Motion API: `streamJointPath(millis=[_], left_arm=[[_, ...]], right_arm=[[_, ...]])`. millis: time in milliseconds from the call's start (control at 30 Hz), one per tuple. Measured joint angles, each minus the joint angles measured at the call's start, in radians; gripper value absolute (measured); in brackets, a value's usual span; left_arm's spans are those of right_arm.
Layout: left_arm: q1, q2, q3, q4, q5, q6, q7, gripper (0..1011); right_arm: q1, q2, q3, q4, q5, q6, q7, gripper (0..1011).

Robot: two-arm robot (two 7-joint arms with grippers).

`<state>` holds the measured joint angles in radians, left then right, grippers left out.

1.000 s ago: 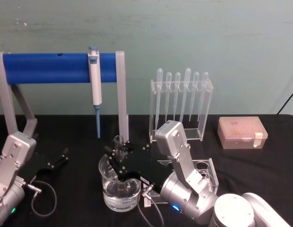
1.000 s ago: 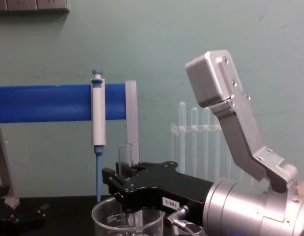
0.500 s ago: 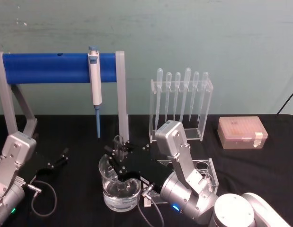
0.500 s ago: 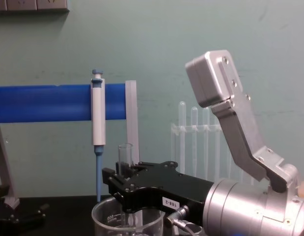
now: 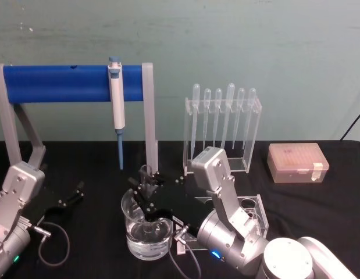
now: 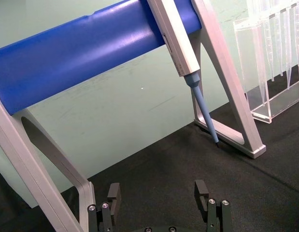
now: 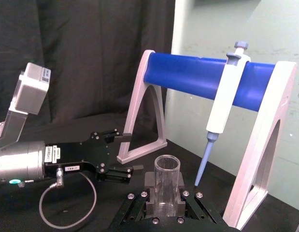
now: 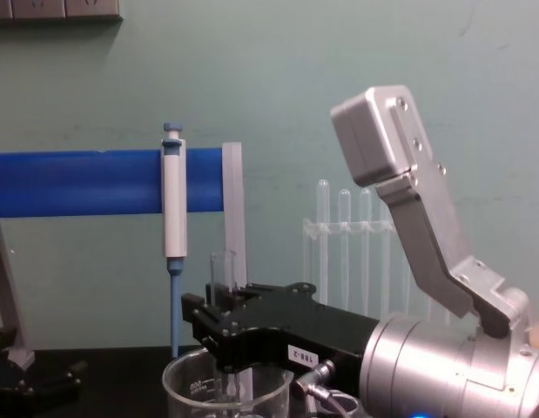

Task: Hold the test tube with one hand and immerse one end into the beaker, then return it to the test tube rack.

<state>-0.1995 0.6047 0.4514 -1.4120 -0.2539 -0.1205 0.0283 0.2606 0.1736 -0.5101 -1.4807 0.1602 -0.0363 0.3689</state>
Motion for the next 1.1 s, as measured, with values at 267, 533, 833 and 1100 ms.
streamJointPath(millis=[267, 533, 833, 1100], left_arm=[[0.000, 0.000, 0.000, 0.000, 0.000, 0.000, 0.000, 1000], [0.000, 0.000, 0.000, 0.000, 0.000, 0.000, 0.000, 1000], [0.000, 0.000, 0.000, 0.000, 0.000, 0.000, 0.000, 1000], [0.000, 0.000, 0.000, 0.000, 0.000, 0.000, 0.000, 1000]], right_arm=[[0.001, 0.005, 0.003, -0.047, 0.005, 0.025, 0.001, 224], [0.021, 0.016, 0.000, -0.106, 0.005, 0.069, 0.003, 224], [0.046, 0.030, -0.001, -0.153, 0.008, 0.127, 0.008, 224], [0.057, 0.035, 0.007, -0.184, 0.030, 0.155, 0.007, 224]])
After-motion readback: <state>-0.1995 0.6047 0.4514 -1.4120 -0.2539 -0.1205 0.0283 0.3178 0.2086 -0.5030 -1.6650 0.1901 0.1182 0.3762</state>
